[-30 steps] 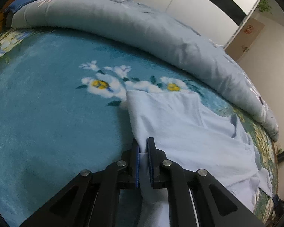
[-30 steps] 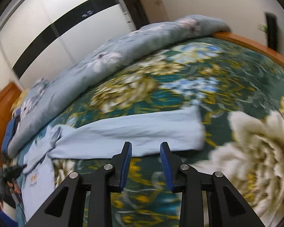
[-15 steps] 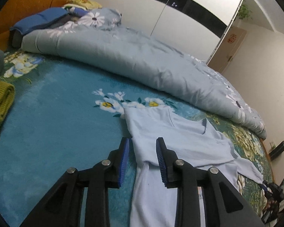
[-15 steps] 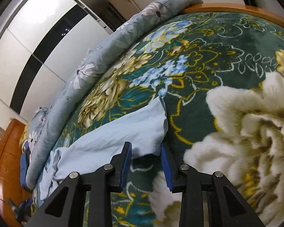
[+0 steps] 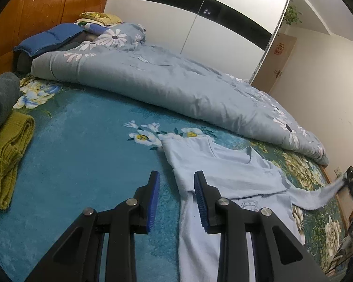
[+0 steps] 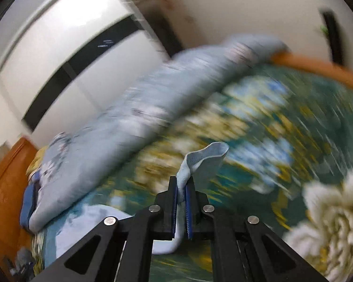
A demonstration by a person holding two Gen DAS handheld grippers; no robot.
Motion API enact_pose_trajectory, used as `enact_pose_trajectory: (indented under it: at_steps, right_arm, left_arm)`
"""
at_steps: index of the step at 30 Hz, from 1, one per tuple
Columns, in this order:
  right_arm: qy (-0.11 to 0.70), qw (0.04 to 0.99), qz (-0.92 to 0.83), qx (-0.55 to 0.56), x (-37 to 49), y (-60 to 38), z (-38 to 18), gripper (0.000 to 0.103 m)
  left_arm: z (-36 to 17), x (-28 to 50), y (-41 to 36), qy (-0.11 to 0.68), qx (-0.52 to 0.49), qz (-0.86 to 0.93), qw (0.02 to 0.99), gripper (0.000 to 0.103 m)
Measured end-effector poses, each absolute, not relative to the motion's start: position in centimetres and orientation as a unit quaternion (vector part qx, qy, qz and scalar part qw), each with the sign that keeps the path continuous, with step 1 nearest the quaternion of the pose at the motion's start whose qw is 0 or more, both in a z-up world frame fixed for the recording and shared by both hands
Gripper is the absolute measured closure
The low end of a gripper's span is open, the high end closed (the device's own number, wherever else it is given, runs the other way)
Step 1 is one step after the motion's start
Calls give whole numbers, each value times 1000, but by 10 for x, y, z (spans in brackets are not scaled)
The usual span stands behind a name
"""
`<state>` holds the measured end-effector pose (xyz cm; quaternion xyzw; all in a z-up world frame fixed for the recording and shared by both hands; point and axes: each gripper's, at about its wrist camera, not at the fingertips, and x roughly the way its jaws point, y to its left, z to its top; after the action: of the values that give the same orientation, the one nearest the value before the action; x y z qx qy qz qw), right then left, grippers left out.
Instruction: Fold clothes
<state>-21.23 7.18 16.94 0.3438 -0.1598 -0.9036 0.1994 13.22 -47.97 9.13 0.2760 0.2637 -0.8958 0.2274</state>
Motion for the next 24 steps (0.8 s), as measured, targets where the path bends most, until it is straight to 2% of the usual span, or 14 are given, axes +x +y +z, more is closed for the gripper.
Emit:
enact_pose_trajectory:
  at_steps: [5,9,11,13,19,24]
  right_arm:
    - [-76,282,-907,302,-191,-48,228,96]
    - [-34,351,-888,296,-168,-153,240,96]
    - [-15,382,-876,295,-156,-201,241,96]
    - [0,413,-857,309,-140,-250,225,96]
    - [45,465,-800,377,-91,-359,137,96]
    - [99,489,-760,416,-47,-401,74,96]
  left_arm:
    - [91,141,-487,276,269,-896,223,72]
    - [92,148,-492,280,264,-896,221,71]
    - [91,152,-496,281,263,-896,222,67]
    - [88,156,-500,283,263,-895,223,63]
    - [73,166,-514,294,276,-887,225,62]
    - [59,165,-521,301,290,-881,222,62]
